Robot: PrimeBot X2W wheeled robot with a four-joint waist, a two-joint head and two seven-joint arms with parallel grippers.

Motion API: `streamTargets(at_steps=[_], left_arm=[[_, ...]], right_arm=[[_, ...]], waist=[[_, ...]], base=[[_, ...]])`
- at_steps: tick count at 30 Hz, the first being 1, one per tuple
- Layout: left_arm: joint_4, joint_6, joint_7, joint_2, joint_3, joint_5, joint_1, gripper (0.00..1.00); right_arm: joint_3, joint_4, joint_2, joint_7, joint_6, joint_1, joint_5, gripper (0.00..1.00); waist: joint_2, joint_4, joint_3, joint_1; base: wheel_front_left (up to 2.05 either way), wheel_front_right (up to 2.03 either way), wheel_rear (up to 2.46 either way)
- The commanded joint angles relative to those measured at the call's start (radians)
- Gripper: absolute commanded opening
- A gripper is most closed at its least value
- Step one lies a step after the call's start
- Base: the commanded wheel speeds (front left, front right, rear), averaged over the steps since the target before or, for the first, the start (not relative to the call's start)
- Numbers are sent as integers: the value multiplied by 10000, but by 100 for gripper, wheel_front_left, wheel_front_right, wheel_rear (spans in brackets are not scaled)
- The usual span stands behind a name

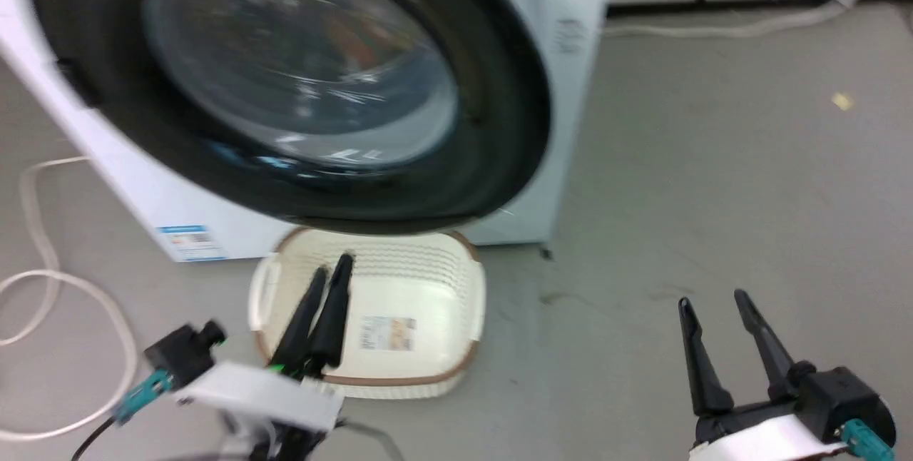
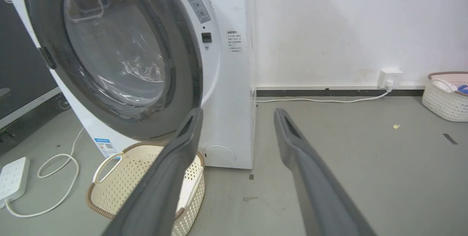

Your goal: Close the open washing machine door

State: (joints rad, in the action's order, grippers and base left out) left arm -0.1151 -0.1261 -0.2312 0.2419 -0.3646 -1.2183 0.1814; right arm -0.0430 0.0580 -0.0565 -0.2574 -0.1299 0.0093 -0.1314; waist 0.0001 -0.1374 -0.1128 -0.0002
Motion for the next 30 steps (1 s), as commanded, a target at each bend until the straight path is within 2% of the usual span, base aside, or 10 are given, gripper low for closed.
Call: streamTargets(at_steps=[1, 4, 8, 11, 14, 17, 23, 30], left_arm=[[-113, -45, -189, 250, 132, 714, -289, 100], [-175, -10, -292, 448, 613, 2336, -601, 100], [420, 598, -301, 594, 1275, 5856, -1076, 100], [1054, 1034, -303, 137, 1793, 7299, -1556, 100], [1475, 1183, -304, -21, 1988, 8618, -2049, 100], [1561, 1191, -304, -339, 2074, 9263, -2442, 100], [1345, 877, -305, -761, 1904, 10068, -2768, 100], [1222, 730, -305, -1107, 2179, 10352, -2874, 100]], right_arm=[[-61, -15, -35, -37, -8, 174, 63, 100], [-185, -45, -23, -3, -8, 296, 93, 100], [-317, -81, -2, 51, -8, 400, 113, 100], [-410, -56, 12, 82, -8, 471, 169, 100], [-448, -16, 27, 79, -8, 543, 202, 100], [-447, 30, 39, 70, -8, 602, 216, 100], [-422, 111, 53, 47, -8, 634, 296, 100], [-396, 164, 59, 23, -8, 692, 267, 100]], waist=[[-1, 1153, 829, 2], [-1, 1639, 1019, 2], [-1, 2057, 1176, 2], [-1, 2200, 1254, 2], [-1, 2254, 1317, 2], [-1, 2284, 1342, 2], [-1, 2237, 1333, 2], [-1, 2244, 1296, 2]], base=[[0, 0, 0], [0, 0, 0], [0, 0, 0], [0, 0, 0], [0, 0, 0], [0, 0, 0], [0, 0, 0], [0, 0, 0]])
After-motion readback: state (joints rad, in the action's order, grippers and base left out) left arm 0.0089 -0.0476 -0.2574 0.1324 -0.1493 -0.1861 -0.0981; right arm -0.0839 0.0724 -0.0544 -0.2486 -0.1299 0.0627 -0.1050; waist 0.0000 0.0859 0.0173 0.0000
